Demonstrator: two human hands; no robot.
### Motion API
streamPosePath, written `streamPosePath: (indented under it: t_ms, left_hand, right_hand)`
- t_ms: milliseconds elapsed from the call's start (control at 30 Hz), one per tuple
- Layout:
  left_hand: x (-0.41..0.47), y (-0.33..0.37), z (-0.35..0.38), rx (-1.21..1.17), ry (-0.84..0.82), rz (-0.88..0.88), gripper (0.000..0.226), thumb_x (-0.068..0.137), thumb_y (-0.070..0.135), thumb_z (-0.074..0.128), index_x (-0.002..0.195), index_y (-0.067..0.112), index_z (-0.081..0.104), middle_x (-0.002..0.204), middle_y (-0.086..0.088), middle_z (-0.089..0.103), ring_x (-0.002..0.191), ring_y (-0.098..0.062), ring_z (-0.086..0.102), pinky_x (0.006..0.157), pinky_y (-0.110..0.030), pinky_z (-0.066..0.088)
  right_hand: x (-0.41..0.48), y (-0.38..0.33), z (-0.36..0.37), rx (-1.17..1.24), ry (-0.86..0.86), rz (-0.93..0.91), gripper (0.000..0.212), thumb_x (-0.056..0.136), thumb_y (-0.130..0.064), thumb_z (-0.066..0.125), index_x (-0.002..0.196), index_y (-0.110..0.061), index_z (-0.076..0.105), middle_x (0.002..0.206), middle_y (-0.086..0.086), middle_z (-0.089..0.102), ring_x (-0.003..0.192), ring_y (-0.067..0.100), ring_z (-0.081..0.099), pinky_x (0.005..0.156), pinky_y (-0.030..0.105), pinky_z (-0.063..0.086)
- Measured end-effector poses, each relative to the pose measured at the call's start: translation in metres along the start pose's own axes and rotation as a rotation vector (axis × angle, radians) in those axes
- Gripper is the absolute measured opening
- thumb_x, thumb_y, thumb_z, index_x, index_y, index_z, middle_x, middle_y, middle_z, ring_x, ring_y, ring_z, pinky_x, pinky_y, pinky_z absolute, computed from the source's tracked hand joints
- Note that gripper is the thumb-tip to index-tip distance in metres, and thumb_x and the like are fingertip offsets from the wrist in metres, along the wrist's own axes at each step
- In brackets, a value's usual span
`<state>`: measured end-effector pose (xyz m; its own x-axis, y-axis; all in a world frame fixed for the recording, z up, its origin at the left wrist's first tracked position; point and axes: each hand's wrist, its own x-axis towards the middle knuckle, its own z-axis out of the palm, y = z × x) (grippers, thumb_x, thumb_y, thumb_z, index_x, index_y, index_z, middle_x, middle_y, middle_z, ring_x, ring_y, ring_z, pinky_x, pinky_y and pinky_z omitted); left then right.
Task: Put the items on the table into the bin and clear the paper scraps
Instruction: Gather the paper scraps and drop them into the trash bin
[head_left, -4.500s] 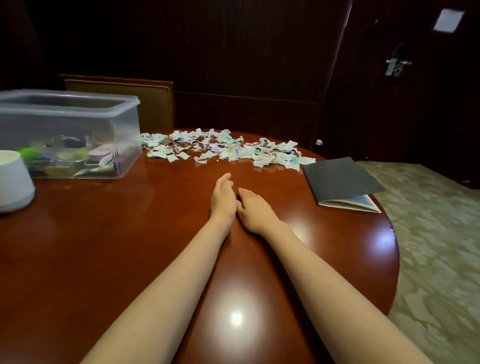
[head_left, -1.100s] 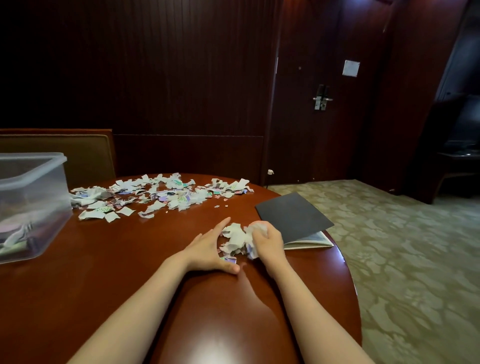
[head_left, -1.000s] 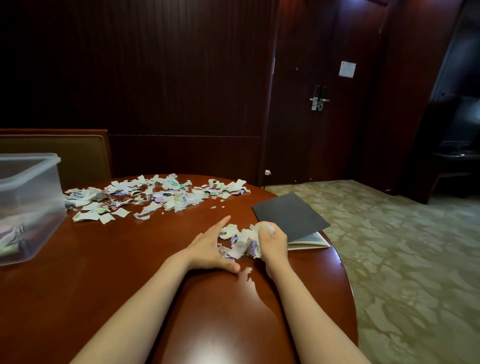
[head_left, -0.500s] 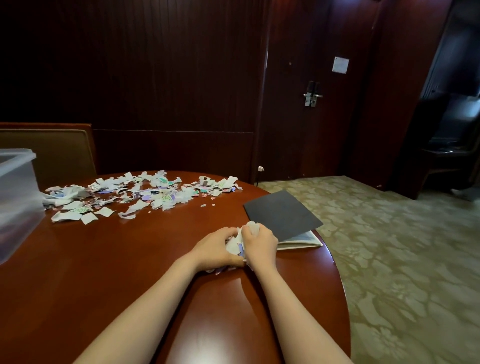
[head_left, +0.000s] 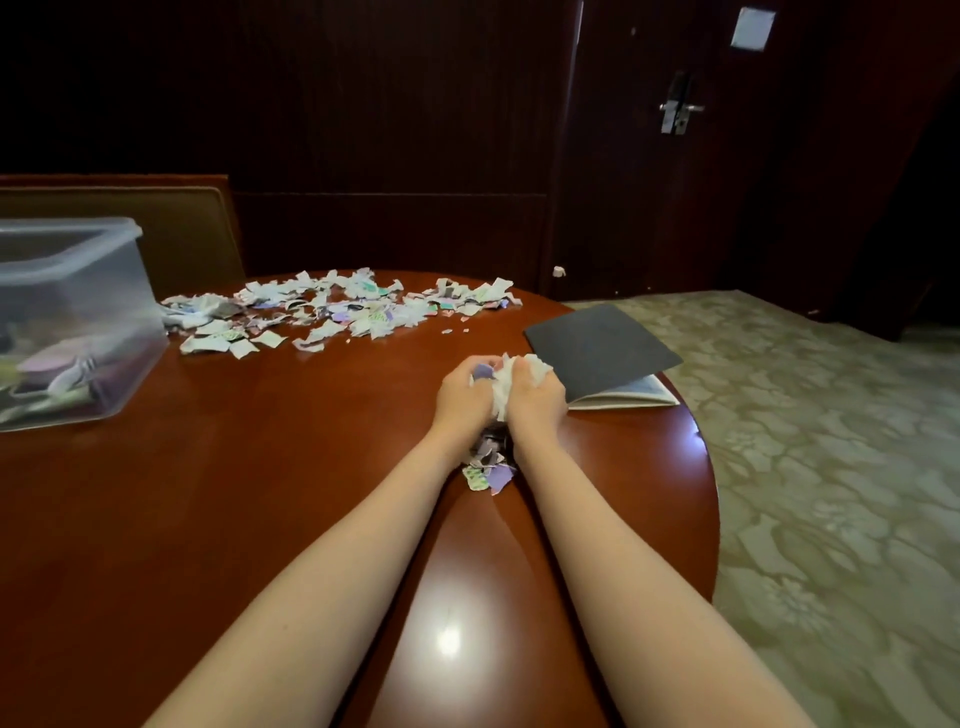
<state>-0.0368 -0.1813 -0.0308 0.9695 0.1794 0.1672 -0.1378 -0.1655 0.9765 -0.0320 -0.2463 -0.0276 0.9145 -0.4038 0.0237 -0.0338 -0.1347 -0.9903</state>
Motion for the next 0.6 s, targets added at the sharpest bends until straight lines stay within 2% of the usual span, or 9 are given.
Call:
streamPosePath:
  t_ms: [67,133,267,400,500,533,600]
  left_hand:
    - [-0.001,0.003,-0.001,-0.117,0.101,-0.075,0.037,0.086,-0.009,0.033,0.083,0.013,0.063,0.088,-0.003,0.06,0.084,-0.017,0.055,0.059,-0.015,0.044]
    - [0.0,0.008,-0.003,-0.24,0.184,-0.172,0.04,0.088,-0.007,0.032,0.072,0.016,0.06,0.081,-0.004,0.06,0.079,-0.018,0.056,0.06,-0.02,0.045]
    - [-0.003,0.024,-0.002,-0.532,0.264,-0.341,0.037,0.089,-0.006,0.031,0.066,0.016,0.052,0.068,-0.005,0.05,0.06,-0.016,0.049,0.053,-0.022,0.039]
    - [-0.013,0.039,0.002,-0.746,0.271,-0.416,0.032,0.089,-0.003,0.037,0.065,0.015,0.046,0.069,-0.004,0.048,0.06,-0.016,0.047,0.055,-0.025,0.038]
    - [-0.013,0.045,0.001,-0.846,0.266,-0.411,0.023,0.092,0.002,0.039,0.078,0.014,0.053,0.082,-0.008,0.054,0.07,-0.021,0.055,0.062,-0.027,0.045]
    - [-0.013,0.047,0.0,-0.849,0.26,-0.407,0.021,0.092,0.005,0.039,0.091,0.012,0.058,0.089,-0.01,0.057,0.073,-0.021,0.057,0.062,-0.028,0.047]
    - [-0.012,0.05,0.002,-0.831,0.243,-0.395,0.032,0.092,0.008,0.038,0.117,0.007,0.057,0.103,-0.013,0.06,0.076,-0.022,0.059,0.059,-0.026,0.048]
  right_hand:
    - [-0.005,-0.002,0.003,0.03,-0.008,0.017,0.032,0.096,-0.023,0.043,0.118,-0.004,0.059,0.119,0.014,0.062,0.112,0.029,0.056,0.09,0.03,0.043]
    - [-0.008,-0.004,0.005,0.054,-0.025,0.024,0.034,0.096,-0.022,0.043,0.12,-0.005,0.059,0.119,0.013,0.062,0.112,0.029,0.056,0.091,0.031,0.044]
    - [-0.017,-0.013,0.01,0.13,-0.035,0.063,0.033,0.095,-0.023,0.046,0.119,-0.005,0.06,0.117,0.011,0.063,0.11,0.027,0.059,0.091,0.035,0.046]
    - [-0.024,-0.024,0.011,0.25,-0.035,0.08,0.029,0.095,-0.02,0.046,0.114,-0.003,0.06,0.114,0.013,0.064,0.106,0.027,0.061,0.087,0.034,0.048]
    - [-0.026,-0.032,0.007,0.31,-0.055,0.079,0.03,0.095,-0.022,0.047,0.114,-0.002,0.061,0.107,0.01,0.065,0.101,0.024,0.061,0.085,0.033,0.048]
    - [-0.027,-0.036,0.006,0.342,-0.068,0.087,0.03,0.095,-0.021,0.048,0.113,-0.002,0.061,0.102,0.007,0.063,0.096,0.021,0.06,0.081,0.031,0.047]
    - [-0.029,-0.043,0.001,0.392,-0.091,0.092,0.025,0.094,-0.02,0.049,0.108,-0.004,0.062,0.095,0.005,0.06,0.09,0.019,0.058,0.075,0.03,0.046]
